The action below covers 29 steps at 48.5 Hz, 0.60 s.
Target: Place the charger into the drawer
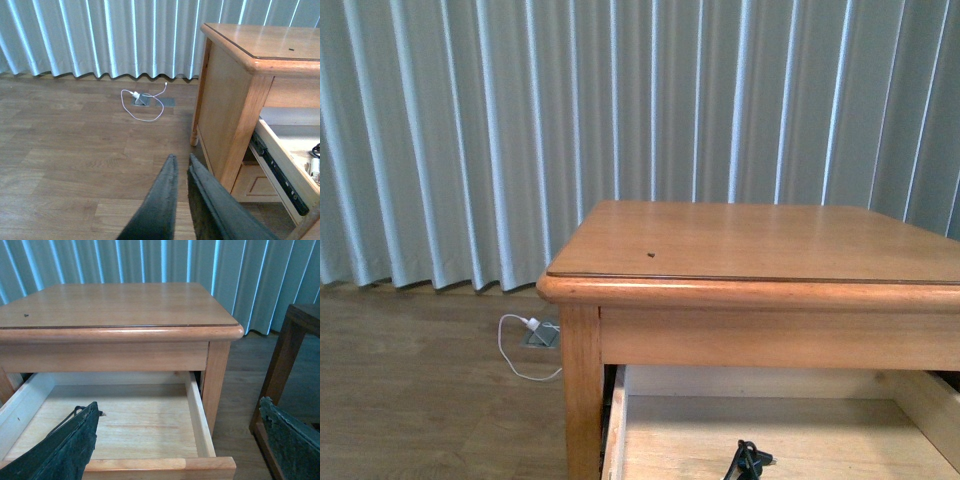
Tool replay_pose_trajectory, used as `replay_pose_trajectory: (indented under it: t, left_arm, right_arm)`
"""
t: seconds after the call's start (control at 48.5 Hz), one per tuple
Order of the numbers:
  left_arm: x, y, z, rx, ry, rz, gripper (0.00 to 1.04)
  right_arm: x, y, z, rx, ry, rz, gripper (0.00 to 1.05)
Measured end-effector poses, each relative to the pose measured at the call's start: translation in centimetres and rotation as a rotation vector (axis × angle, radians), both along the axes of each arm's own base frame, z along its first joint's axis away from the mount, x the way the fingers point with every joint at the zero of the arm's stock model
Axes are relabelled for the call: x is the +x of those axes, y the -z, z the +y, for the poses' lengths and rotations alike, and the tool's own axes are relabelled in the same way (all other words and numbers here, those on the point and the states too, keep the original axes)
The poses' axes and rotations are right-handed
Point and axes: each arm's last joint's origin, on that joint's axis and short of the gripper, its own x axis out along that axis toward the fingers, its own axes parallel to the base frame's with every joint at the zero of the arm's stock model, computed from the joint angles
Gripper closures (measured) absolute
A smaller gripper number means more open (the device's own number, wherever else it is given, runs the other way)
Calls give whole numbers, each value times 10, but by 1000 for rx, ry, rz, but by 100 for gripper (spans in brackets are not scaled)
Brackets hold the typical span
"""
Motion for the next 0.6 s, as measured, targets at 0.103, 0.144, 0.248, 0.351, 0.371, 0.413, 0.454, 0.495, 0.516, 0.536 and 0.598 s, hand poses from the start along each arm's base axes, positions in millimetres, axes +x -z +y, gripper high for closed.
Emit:
replay_pose_trajectory:
  t: [0.103,0.144,0.248,0.351,0.371,0.413,0.454,0.495,0.516,0.536,0.598]
  left_arm:
    - [0,0,0,0,0,0,70]
    - [0,0,0,0,0,0,59]
    - [0,0,0,0,0,0,36]
    - [0,0,0,0,0,0,15]
    - [0,0,0,0,0,0,11]
    - [0,0,0,0,0,0,6]
    - [0,0,0,2,0,0,6]
    - [0,0,0,2,0,0,7]
    - [0,0,0,2,0,0,7]
    - [0,0,0,2,0,0,6]
    - [0,0,0,2,0,0,6]
  right_arm:
    - [0,1,0,5,-18,10,9]
    - [0,2,0,29,-92,75,9]
    - [3,14,1,49,-159,288,9]
    - [6,21,3,27,-168,479,9]
    - [6,22,3,26,-171,510,9]
    - [7,24,5,30,-184,564,9]
    - [9,27,8,56,-218,654,9]
    - [11,30,12,73,-237,703,9]
    - [12,30,14,78,-244,717,9]
    - [13,31,16,83,-246,730,9]
    - [17,31,21,87,-252,749,9]
